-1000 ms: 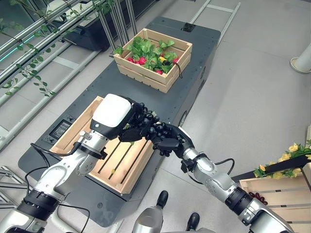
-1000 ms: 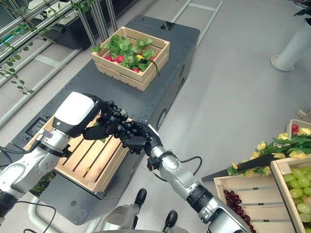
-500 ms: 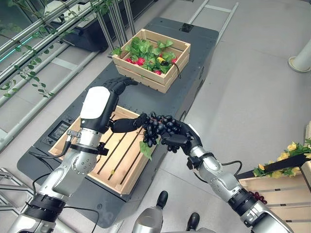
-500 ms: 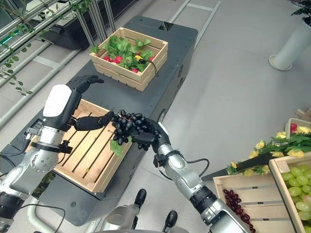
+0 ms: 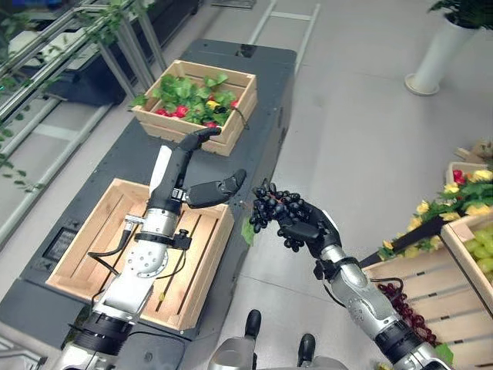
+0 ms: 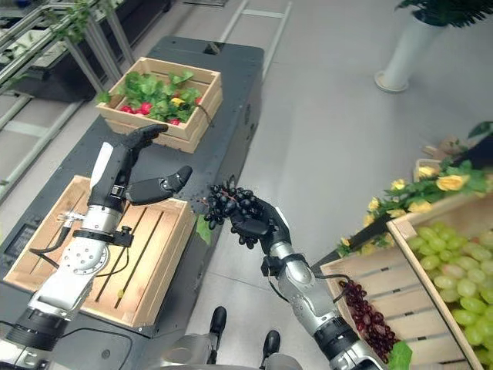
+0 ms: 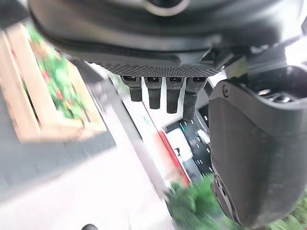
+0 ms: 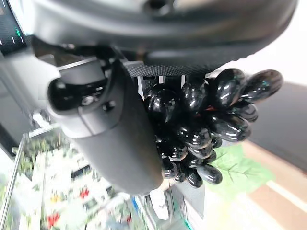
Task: Pick up the fruits from the basket on one side to the basket on the other side
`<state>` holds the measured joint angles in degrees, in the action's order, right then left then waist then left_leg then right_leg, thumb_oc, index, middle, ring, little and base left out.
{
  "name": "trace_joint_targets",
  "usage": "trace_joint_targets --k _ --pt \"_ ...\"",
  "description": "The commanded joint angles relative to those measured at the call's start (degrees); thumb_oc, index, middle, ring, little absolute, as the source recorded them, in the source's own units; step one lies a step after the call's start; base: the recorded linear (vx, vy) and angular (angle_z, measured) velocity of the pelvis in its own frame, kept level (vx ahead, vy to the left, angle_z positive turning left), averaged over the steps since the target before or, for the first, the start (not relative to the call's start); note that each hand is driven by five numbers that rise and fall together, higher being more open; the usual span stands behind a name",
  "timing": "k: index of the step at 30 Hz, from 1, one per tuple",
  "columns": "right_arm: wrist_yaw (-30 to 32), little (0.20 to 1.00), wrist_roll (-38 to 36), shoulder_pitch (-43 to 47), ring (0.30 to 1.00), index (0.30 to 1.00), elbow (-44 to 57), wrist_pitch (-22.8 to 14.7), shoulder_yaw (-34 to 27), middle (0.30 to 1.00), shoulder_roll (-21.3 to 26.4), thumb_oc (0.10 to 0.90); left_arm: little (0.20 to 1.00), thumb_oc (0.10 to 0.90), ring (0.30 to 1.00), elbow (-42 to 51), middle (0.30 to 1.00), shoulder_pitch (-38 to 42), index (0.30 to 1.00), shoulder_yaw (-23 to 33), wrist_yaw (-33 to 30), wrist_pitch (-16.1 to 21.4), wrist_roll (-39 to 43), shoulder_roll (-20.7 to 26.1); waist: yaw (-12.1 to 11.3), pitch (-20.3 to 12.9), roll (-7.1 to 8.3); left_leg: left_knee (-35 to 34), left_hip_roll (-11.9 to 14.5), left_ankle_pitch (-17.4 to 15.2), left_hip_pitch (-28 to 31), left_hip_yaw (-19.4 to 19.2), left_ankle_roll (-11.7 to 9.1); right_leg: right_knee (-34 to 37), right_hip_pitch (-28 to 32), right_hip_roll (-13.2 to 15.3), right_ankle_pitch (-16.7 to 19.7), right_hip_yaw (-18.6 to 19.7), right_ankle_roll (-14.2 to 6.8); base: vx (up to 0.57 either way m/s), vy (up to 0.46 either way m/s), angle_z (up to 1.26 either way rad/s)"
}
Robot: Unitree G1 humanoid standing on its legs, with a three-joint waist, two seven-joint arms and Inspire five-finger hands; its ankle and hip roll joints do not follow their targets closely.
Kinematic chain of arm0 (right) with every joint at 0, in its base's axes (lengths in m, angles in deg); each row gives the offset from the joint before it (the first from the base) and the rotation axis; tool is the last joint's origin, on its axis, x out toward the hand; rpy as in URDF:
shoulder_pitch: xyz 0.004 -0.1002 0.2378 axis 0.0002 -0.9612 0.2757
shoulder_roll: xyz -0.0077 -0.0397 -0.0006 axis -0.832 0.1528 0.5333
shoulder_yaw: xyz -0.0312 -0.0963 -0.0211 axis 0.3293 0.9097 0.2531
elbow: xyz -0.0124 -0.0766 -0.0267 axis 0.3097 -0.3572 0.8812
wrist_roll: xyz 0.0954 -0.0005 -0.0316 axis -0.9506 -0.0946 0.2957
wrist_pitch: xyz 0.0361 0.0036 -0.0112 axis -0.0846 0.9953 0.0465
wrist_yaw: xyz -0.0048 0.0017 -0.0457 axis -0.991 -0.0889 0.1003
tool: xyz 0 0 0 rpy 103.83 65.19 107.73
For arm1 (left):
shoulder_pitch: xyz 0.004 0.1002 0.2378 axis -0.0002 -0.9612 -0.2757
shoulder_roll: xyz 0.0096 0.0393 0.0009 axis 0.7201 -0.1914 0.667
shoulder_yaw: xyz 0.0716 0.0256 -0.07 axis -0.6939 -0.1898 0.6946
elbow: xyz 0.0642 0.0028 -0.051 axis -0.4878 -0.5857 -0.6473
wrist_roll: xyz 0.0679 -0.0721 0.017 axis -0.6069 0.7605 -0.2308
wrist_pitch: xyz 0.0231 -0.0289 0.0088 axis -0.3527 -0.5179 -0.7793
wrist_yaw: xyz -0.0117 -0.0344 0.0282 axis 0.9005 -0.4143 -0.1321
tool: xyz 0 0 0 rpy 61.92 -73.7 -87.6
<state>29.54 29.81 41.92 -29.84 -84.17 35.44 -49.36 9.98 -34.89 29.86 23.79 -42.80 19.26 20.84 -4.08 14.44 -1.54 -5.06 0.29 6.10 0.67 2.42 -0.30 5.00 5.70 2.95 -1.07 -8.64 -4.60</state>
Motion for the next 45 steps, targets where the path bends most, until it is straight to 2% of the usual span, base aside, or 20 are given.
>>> trace_joint_targets --k 1,6,10,14,16,18,24,25,28,30,32,36,42,45 --pt "-2.80 0.300 2.00 0.14 0.300 0.300 8.08 -10.31 -2.39 0.300 -1.29 0.400 0.900 0.800 0.900 0.32 0.900 4.66 0.900 -0.32 -1.31 8.81 2.32 -2.16 2.26 -8.12 0.74 0.06 -2.36 -6.83 1.83 -0.67 1.60 -3.18 -3.69 0.08 0.81 1.66 -0.03 -0.04 -0.021 -0.38" --pt "-5.35 0.300 3.60 -2.38 0.300 0.300 8.73 -9.54 -2.90 0.300 -0.27 0.400 0.900 0.800 0.900 0.12 0.900 4.97 0.900 -1.05 -1.74 10.80 5.03 -4.62 4.48 -7.35 0.70 0.06 -2.25 -7.42 2.17 -2.28 1.69 -2.75 -3.69 -0.86 0.77 3.19 0.06 -0.05 -0.033 -0.27" --pt "-7.21 0.300 2.76 -1.59 0.300 0.300 7.70 -9.77 -3.26 0.300 1.05 0.400 0.900 0.800 0.900 -1.09 0.900 7.53 0.900 -2.56 -4.45 11.89 5.60 -6.49 6.12 -5.25 0.70 0.06 -2.06 -7.09 1.67 -4.28 1.54 -3.85 -5.52 -1.93 0.41 4.84 0.37 -0.12 -0.039 -0.33" --pt "-8.28 0.300 2.07 1.67 0.300 0.300 7.07 -10.99 -3.92 0.300 2.81 0.400 0.900 0.800 0.900 -2.40 0.900 11.91 0.900 -4.44 -8.06 13.84 4.00 -7.79 7.78 0.15 0.89 7.94 -2.56 -8.15 -3.63 -5.51 1.01 -8.99 -9.90 -2.84 -0.59 6.37 1.28 -0.25 -0.038 -0.44" --pt "-9.59 0.300 0.90 3.35 0.300 0.300 6.25 -12.57 -5.27 0.300 4.28 0.400 0.900 0.800 0.900 -4.21 0.900 15.38 0.900 -5.21 -9.43 15.56 4.20 -7.94 9.06 4.79 1.12 16.41 -2.43 -9.50 -8.86 -6.31 0.33 -14.25 -13.67 -2.79 -1.27 6.68 1.96 -0.27 -0.047 -0.22" --pt "-9.77 0.300 1.04 3.25 0.300 0.300 6.25 -13.51 -6.17 0.300 4.54 0.400 0.900 0.800 0.900 -5.25 0.900 16.72 0.900 -5.33 -9.91 16.22 4.30 -7.94 9.94 7.23 1.13 21.43 -2.07 -10.45 -12.49 -6.76 0.13 -18.45 -16.61 -2.70 -2.02 7.17 2.47 -0.17 -0.018 -0.19" --pt "-10.02 0.300 3.69 2.75 0.300 0.300 6.76 -15.10 -7.53 0.300 3.97 0.400 0.900 0.800 0.900 -8.22 0.900 20.24 0.900 -6.67 -13.75 17.64 2.36 -8.72 12.04 11.99 1.06 25.76 -1.71 -10.73 -18.28 -8.06 0.08 -24.35 -23.76 -2.86 -2.81 7.07 2.91 -0.10 0.019 -0.22" --pt "-10.64 0.300 3.54 3.21 0.300 0.300 6.60 -15.62 -7.60 0.300 4.33 0.400 0.900 0.800 0.900 -8.89 0.900 21.84 0.900 -7.06 -14.53 18.15 2.47 -8.92 12.44 13.51 0.97 27.05 -1.70 -9.59 -19.98 -8.01 -0.37 -24.85 -24.57 -3.10 -3.04 7.25 3.11 -0.08 0.018 -0.11" --pt "-10.59 0.300 4.03 3.53 0.300 0.300 6.50 -15.92 -7.65 0.300 4.42 0.400 0.900 0.800 0.900 -9.37 0.900 23.33 0.900 -7.43 -15.89 18.33 1.14 -9.99 13.08 15.36 0.94 28.73 -1.39 -9.08 -21.99 -8.66 -0.72 -26.07 -26.08 -3.46 -3.78 7.05 3.64 -0.05 0.017 -0.14" --pt "-10.64 0.300 4.23 3.67 0.300 0.300 6.41 -15.98 -7.59 0.300 4.32 0.400 0.900 0.800 0.900 -9.25 0.900 23.57 0.900 -7.50 -16.27 18.19 0.99 -10.19 13.14 15.36 0.88 28.86 -1.40 -9.08 -22.60 -8.81 -0.71 -26.26 -26.70 -3.57 -3.88 7.13 3.73 -0.03 0.022 -0.15" --pt "-11.16 0.300 4.89 4.08 0.300 0.300 5.70 -16.81 -7.25 0.300 3.99 0.400 0.900 0.800 0.900 -11.26 0.900 25.17 0.900 -7.62 -18.16 19.12 -0.11 -10.94 13.47 15.36 1.07 30.46 -1.22 -9.44 -26.10 -9.71 -0.67 -27.75 -29.98 -3.83 -4.46 7.13 4.02 -0.04 0.009 -0.11" --pt "-11.23 0.300 3.88 4.12 0.300 0.300 5.72 -17.98 -7.62 0.300 3.42 0.400 0.900 0.800 0.900 -11.08 0.900 25.10 0.900 -6.96 -18.93 19.08 -1.10 -11.11 13.23 15.36 1.66 32.82 -0.91 -10.36 -29.44 -9.84 -0.49 -29.80 -32.85 -3.85 -4.97 6.97 3.96 0.01 -0.045 -0.06" --pt "-8.95 0.300 3.33 4.24 0.300 0.300 6.00 -19.43 -8.75 0.300 2.44 0.400 0.900 0.800 0.900 -11.17 0.900 25.85 0.900 -6.99 -21.59 20.41 -2.86 -10.95 13.31 15.36 2.05 36.52 -0.12 -10.97 -33.91 -9.93 -0.64 -32.66 -36.32 -3.86 -6.15 6.71 4.21 0.04 -0.058 -0.01" --pt "-7.11 0.300 1.06 5.77 0.300 0.300 4.79 -21.44 -10.36 0.300 1.32 0.400 0.900 0.800 0.900 -11.34 0.900 26.18 0.900 -6.83 -21.72 19.56 -2.59 -11.51 13.21 15.36 2.14 37.67 0.10 -12.33 -35.33 -10.23 -0.34 -34.13 -37.95 -3.68 -6.55 6.60 4.03 0.05 -0.037 0.01"
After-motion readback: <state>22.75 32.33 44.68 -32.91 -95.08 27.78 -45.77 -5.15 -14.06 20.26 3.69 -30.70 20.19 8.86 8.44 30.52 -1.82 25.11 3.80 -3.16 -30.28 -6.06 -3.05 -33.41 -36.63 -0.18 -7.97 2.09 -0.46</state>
